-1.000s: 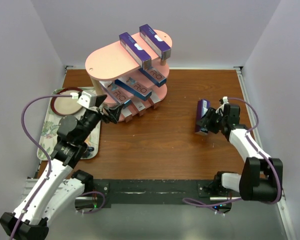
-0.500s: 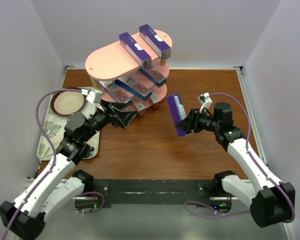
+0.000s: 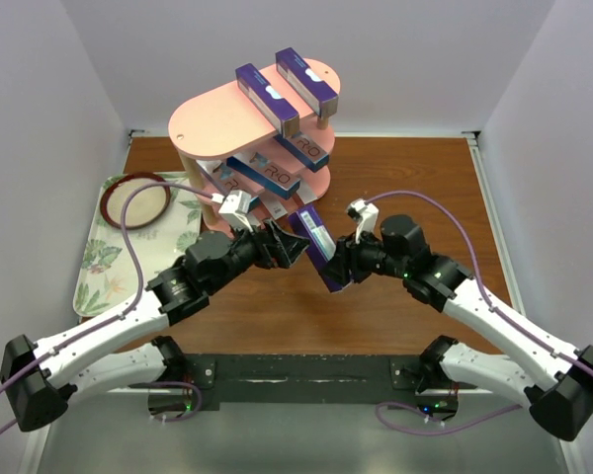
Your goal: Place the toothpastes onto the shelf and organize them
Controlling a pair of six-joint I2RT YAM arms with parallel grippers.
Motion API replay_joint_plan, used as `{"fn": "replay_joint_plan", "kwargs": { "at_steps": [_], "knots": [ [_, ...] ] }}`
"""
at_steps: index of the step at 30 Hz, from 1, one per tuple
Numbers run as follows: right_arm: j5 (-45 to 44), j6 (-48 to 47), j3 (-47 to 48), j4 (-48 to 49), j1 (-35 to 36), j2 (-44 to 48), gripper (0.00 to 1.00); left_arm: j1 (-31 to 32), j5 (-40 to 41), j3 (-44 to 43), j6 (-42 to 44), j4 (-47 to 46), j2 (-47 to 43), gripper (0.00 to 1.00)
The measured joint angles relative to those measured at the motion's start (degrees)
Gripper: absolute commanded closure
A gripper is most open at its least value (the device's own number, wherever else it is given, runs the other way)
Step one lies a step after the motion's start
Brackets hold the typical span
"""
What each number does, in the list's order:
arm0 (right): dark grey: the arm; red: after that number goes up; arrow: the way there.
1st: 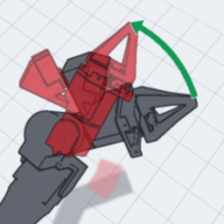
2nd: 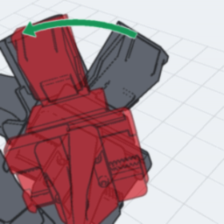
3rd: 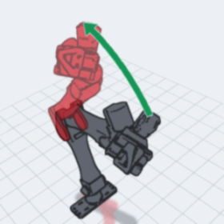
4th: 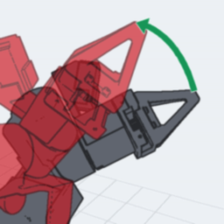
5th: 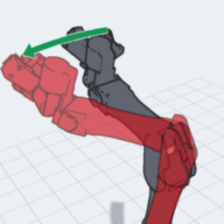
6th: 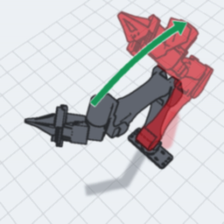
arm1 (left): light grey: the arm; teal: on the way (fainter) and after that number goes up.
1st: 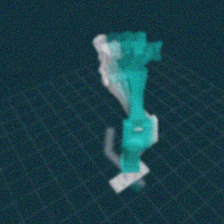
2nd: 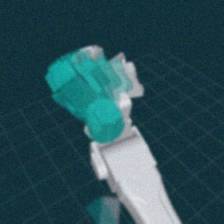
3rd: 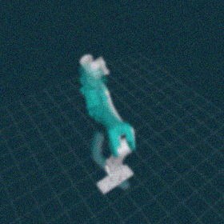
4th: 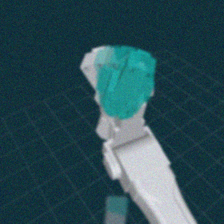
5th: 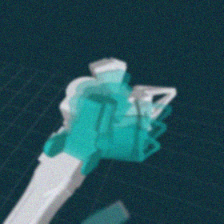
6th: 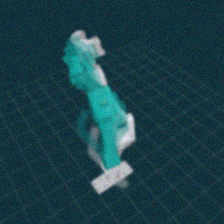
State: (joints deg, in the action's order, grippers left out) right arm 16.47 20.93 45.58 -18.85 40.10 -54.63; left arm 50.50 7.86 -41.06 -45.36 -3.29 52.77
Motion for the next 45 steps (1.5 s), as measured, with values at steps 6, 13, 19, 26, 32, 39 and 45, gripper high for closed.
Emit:
{"fn": "replay_joint_plan", "kwargs": {
  "at_steps": [6, 13, 19, 26, 32, 39, 45],
  "knots": [
    [-7.69, -0.72, 1.75, -1.38, 6.75, -1.92, 0.68, 3.96, 8.63, -0.11, -4.70, 1.38, 2.67, 0.01],
    [-12.70, -0.87, 2.32, -1.25, 11.65, -4.02, 0.68, 5.55, 14.05, 0.17, -8.17, 0.63, 4.39, 0.09],
    [-14.67, -0.76, 2.38, -0.39, 14.05, -4.63, 0.68, 5.84, 15.15, 1.25, -9.77, -1.38, 4.79, 0.17],
    [-15.43, -0.07, 2.40, 1.92, 15.04, -4.61, 0.65, 6.32, 14.84, 4.87, -11.89, -6.16, 5.29, 0.44],
    [-14.36, 1.05, 2.40, 4.20, 15.08, -4.55, 0.37, 6.32, 14.03, 8.46, -12.50, -13.88, 3.19, 0.58],
    [-13.94, 3.74, 1.64, 8.35, 15.28, -2.43, 0.05, 6.32, 12.87, 13.90, -10.38, -19.85, -1.99, 0.62],
    [-11.02, 6.21, -1.14, 12.28, 14.01, 0.26, 0.01, 6.32, 12.74, 18.58, -8.37, -24.81, -8.26, 0.65]
  ]
}}
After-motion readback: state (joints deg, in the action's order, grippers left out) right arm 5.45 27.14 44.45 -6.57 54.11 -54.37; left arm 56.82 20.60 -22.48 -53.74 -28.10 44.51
